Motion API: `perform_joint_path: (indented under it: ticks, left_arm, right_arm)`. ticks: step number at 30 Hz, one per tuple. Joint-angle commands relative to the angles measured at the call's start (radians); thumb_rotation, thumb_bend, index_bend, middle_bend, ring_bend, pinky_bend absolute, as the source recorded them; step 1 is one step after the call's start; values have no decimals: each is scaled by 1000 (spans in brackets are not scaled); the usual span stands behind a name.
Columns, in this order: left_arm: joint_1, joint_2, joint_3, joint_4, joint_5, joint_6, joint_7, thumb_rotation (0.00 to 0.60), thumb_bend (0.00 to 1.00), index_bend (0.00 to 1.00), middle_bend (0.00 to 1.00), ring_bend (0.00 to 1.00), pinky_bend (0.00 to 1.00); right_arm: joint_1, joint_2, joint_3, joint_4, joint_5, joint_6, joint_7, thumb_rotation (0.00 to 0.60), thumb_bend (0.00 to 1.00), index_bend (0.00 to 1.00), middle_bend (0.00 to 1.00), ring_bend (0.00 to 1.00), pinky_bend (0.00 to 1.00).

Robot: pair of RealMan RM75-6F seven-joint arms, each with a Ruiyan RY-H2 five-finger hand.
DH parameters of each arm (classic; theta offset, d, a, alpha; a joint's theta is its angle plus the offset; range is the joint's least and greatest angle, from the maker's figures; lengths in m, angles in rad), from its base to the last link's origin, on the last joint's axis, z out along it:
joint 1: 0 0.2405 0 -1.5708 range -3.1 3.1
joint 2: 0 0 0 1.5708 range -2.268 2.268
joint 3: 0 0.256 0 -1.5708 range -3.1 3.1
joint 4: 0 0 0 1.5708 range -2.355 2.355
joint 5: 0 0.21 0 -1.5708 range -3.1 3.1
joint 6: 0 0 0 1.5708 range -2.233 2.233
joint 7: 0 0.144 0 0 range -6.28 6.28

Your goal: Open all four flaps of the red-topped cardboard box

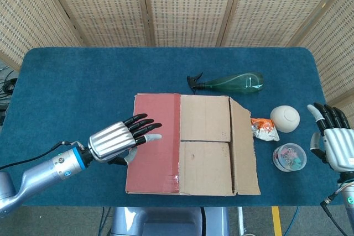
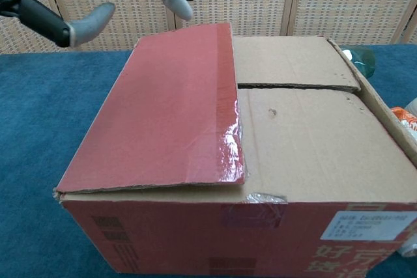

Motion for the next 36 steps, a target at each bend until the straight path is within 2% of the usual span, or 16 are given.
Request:
perform_joint_path:
  ticks: [1, 5, 14, 30, 36]
  left_arm:
    - [-61, -27, -28, -15, -44, -64, 2, 399, 944, 111, 0, 0, 0]
    - [-111, -61, -53, -14, -88, -111, 6, 409, 988, 144, 9, 0, 0]
    - [-218, -164, -89, 24, -227, -209, 54, 414, 1000, 196, 69, 41, 0]
    - [-298, -272, -67, 94, -425, -277, 183, 415, 992, 240, 109, 66, 0]
    - [-323, -280, -49, 98, -493, -278, 253, 415, 991, 262, 138, 82, 0]
  right_arm:
    - [-5, -1, 2, 3, 0, 2, 5, 600, 826, 49, 69, 0, 48]
    - [-10, 0, 6, 7, -1, 3, 14, 600, 827, 49, 69, 0, 48]
    - [-24, 0, 14, 14, -6, 3, 32, 600, 827, 49, 69, 0, 46]
    - [-42, -3, 20, 36, -7, -1, 60, 600, 827, 49, 69, 0, 37]
    - [-48, -4, 24, 43, -8, -3, 69, 600, 827, 49, 69, 0, 37]
